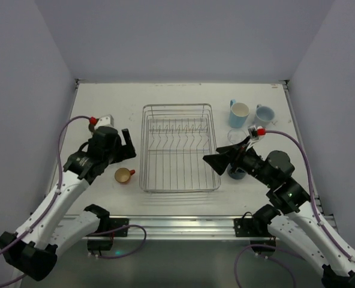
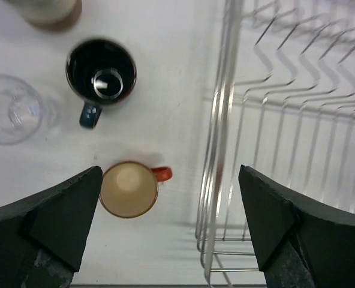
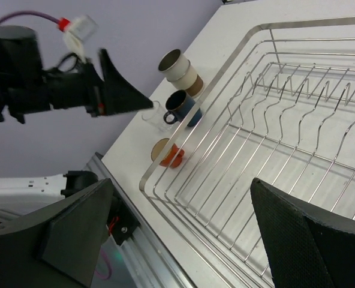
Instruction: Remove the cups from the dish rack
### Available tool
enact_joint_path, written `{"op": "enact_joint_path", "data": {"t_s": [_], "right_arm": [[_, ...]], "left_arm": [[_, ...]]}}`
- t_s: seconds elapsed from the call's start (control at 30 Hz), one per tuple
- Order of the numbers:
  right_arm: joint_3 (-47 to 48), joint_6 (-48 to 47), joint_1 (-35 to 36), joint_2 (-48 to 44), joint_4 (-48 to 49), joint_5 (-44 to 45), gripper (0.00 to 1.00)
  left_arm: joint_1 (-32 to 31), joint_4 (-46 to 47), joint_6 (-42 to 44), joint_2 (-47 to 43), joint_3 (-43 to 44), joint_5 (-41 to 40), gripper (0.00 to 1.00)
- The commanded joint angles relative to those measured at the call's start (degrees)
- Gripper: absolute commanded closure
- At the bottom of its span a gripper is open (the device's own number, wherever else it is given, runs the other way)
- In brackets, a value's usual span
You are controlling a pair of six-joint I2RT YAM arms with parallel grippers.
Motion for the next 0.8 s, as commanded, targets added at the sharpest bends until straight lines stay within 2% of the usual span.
{"op": "enact_joint_path", "data": {"t_s": [0.0, 0.13, 0.23, 0.33, 0.37, 0.47, 0.63, 0.77], "right_arm": [[1.0, -1.1, -0.1, -1.8, 1.9, 0.8, 0.01], [-1.0, -1.8, 0.0, -8.9, 3.5, 8.1, 0.01], [0.0, -3.6, 0.0, -11.4, 2.2, 11.8, 0.01], [3.3, -5.3, -0.1, -11.5, -1.1, 19.9, 0.01], [6.0, -5.9, -0.1, -11.3, -2.3, 25.8, 0.01], [12.5, -8.7, -0.1, -11.2, -4.2, 34.6, 0.01], [19.9, -14.2, -0.1, -11.3, -3.1, 36.0, 0.01], [21.8, -16.1, -0.1, -10.2, -2.8, 37.5, 0.01]], "left_arm": [[0.3, 1.0, 4.2, -7.1, 8.2, -5.8, 0.0], [0.3, 2.8, 7.4, -11.4, 14.8, -9.1, 0.0], [0.3, 9.1, 11.3, -13.9, 18.0, -5.0, 0.0], [0.3, 17.9, 14.5, -15.4, 20.0, -0.9, 0.0], [0.3, 19.1, 14.8, -15.2, 21.7, -0.4, 0.0], [0.3, 24.4, 14.5, -15.0, 24.6, 0.1, 0.0], [0.3, 31.5, 17.0, -17.3, 25.4, 3.0, 0.0], [0.3, 32.7, 20.1, -19.6, 21.4, 3.4, 0.0]]}}
